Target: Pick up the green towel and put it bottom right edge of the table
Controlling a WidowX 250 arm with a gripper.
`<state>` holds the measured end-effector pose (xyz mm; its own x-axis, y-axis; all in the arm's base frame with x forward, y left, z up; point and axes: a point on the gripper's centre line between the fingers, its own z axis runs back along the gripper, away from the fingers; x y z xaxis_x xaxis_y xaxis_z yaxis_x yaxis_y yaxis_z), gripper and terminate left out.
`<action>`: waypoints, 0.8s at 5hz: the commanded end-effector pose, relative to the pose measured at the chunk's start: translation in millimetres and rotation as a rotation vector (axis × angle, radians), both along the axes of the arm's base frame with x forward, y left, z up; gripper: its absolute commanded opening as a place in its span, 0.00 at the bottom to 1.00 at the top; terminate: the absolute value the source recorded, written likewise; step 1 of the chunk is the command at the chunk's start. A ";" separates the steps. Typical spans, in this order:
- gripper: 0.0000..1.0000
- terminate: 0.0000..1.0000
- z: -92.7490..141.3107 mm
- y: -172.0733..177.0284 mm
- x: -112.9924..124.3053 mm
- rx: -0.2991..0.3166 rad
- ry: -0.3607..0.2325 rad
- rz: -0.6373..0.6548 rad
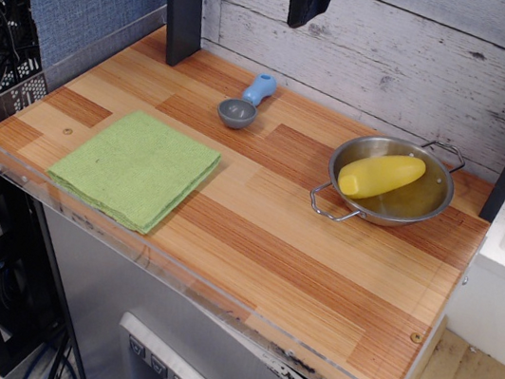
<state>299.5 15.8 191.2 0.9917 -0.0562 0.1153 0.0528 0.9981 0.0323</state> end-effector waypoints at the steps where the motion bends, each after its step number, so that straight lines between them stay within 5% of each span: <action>1: 1.00 0.00 0.0 0.0 0.0 0.000 0.000 0.000; 2: 1.00 0.00 -13.3 12.4 6.5 0.009 0.006 0.012; 4: 1.00 0.00 -38.2 98.3 -11.5 -0.023 -0.009 0.144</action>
